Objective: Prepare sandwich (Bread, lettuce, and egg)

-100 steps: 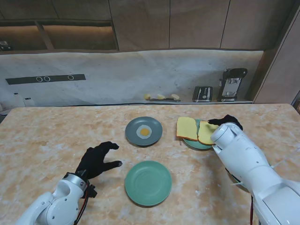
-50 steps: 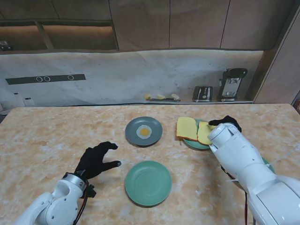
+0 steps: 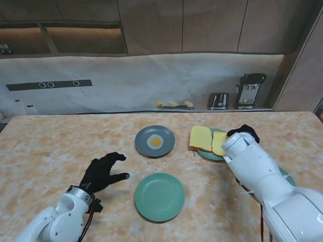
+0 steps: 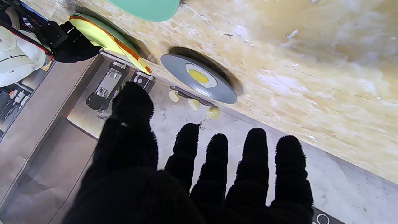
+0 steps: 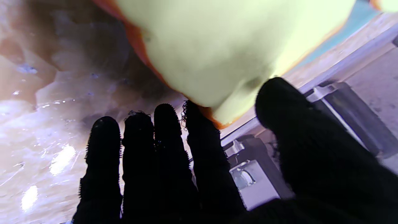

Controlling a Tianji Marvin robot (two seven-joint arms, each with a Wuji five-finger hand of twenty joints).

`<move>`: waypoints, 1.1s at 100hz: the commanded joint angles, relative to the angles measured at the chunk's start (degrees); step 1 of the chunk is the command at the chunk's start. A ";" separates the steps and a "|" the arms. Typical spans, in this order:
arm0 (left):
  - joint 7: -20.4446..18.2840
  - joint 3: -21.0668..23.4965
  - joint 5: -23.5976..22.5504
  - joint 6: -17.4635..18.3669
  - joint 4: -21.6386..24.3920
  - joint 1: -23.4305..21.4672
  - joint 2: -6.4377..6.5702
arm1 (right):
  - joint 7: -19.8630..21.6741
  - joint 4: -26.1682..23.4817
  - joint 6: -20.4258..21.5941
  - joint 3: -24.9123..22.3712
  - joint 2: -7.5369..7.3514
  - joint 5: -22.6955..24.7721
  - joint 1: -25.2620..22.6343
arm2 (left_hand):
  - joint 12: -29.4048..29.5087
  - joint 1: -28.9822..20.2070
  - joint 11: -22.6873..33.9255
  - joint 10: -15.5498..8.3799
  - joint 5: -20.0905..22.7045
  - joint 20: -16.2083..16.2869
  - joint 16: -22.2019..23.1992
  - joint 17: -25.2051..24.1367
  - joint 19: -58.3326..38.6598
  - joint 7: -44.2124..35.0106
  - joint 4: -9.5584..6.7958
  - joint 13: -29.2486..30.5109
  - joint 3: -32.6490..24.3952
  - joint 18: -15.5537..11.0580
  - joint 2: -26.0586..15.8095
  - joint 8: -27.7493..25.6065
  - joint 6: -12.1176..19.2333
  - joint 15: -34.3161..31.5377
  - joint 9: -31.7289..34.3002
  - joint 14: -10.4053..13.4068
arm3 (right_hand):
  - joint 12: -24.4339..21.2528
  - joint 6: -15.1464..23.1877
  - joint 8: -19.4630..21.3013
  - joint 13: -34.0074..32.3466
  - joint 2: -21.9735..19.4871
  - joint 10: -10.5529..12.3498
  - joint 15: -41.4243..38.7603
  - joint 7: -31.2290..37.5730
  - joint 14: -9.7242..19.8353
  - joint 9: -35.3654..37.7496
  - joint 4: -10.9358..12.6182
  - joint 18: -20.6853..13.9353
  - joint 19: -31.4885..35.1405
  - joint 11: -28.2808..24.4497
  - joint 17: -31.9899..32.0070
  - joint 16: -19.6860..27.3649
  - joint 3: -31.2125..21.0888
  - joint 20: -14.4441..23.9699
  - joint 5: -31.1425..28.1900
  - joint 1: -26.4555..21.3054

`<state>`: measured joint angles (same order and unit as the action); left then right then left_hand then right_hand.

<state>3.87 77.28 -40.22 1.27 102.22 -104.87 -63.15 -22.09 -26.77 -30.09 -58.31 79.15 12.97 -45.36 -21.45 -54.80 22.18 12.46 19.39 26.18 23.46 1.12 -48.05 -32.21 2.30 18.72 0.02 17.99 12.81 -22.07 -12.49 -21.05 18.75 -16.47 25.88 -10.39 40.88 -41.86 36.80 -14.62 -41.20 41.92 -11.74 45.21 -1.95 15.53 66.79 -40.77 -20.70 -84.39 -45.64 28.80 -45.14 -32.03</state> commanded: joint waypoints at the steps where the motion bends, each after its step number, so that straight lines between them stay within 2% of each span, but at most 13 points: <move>1: -0.60 0.11 -0.21 -0.17 -0.05 -0.40 -0.02 | 0.24 0.49 0.54 -0.08 0.90 -0.14 0.20 | -0.16 -0.62 0.09 -0.63 0.92 1.25 0.67 -0.25 -0.73 -0.32 -0.87 -0.97 0.85 0.18 -1.58 -0.96 0.87 -1.02 -0.62 0.29 | 1.13 2.03 -1.30 0.31 2.36 1.15 -0.95 4.84 1.22 -0.63 -3.52 -0.66 1.51 -1.27 -0.54 -2.88 -1.64 -0.47 1.01 -1.14; 20: -0.51 0.18 -0.32 -0.08 -0.10 -0.40 -0.03 | -0.68 -0.04 1.06 -0.62 0.92 -0.23 0.07 | -0.17 -0.76 0.14 -0.70 0.99 1.23 0.68 -0.17 -0.77 -0.47 -0.88 -0.91 0.85 0.16 -1.48 -1.01 1.02 -1.08 -0.67 0.32 | 0.30 2.94 -5.04 0.24 3.72 1.58 -0.73 13.59 1.59 -0.76 -6.16 -1.07 1.27 -1.30 -1.36 -2.71 -3.09 -1.26 2.92 -4.98; 35: -0.34 0.23 -0.46 0.18 -0.20 -0.39 -0.03 | -1.23 -0.80 1.11 -1.36 0.96 -0.59 -0.17 | -0.16 -0.79 0.17 -0.77 0.98 1.21 0.67 -0.18 -0.77 -0.52 -0.88 -0.91 0.86 0.17 -1.44 -1.02 1.02 -1.08 -0.75 0.30 | -0.04 3.69 -7.92 -0.22 4.42 2.09 -0.74 19.67 1.93 -0.37 -6.08 -1.07 1.25 -1.43 -2.16 -2.62 -3.14 -1.74 4.27 -9.30; 67: -0.01 0.46 -0.73 0.66 -0.39 -0.51 -0.04 | -2.20 -2.08 1.94 -2.76 1.14 -1.69 -0.79 | -0.15 -0.80 0.21 -0.81 1.10 1.17 0.67 -0.15 -0.78 -0.59 -0.87 -0.83 0.87 0.12 -1.53 -1.02 1.06 -1.12 -0.73 0.30 | -1.01 4.13 -7.27 -1.19 4.34 2.40 0.50 22.85 1.69 0.72 -6.93 -1.11 -0.25 -0.77 -3.38 -1.67 -6.87 -2.85 2.25 -10.58; 92: 0.29 0.64 -0.55 1.41 -0.61 -0.48 -0.09 | -1.99 -6.49 0.90 -3.78 0.42 -2.05 -2.61 | -0.15 -0.62 0.25 -0.74 1.35 1.19 0.69 -0.06 -0.89 -0.70 -0.87 -0.64 0.89 0.13 -1.89 -1.06 1.36 -1.20 -0.45 0.33 | -1.53 3.73 -7.45 -3.63 3.59 1.71 1.24 23.03 0.37 2.04 -6.93 0.65 -0.52 -0.52 -5.77 -0.79 -6.48 -3.60 1.60 -10.47; 110: 0.48 0.97 -0.38 1.88 -0.54 -0.73 -0.13 | -1.79 -10.15 -0.03 -4.37 -0.34 -1.64 -4.05 | -0.11 -0.67 0.16 -0.82 0.81 1.17 0.67 -0.08 -0.88 -0.49 -0.90 -0.75 0.87 -0.02 -2.03 -0.98 1.48 -1.13 -0.71 0.32 | -1.98 3.52 -7.44 -8.02 3.80 0.63 2.77 23.03 -1.80 4.01 -6.83 2.37 -0.14 -0.50 -9.81 0.88 -6.27 -4.26 0.95 -10.42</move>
<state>4.84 78.07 -40.62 2.88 101.61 -105.08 -63.17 -24.86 -36.11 -29.98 -62.69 78.79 11.03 -48.86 -21.45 -54.82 22.22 12.46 20.00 26.19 23.47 1.34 -48.07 -32.41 2.30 18.73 0.02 17.99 12.81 -22.24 -11.92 -21.56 18.75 -16.47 24.56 -7.70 33.61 -47.76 39.74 -13.25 -38.98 62.93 -12.57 47.43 -8.34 16.75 66.13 -41.39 -29.19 -84.40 -50.76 25.59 -43.01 -40.89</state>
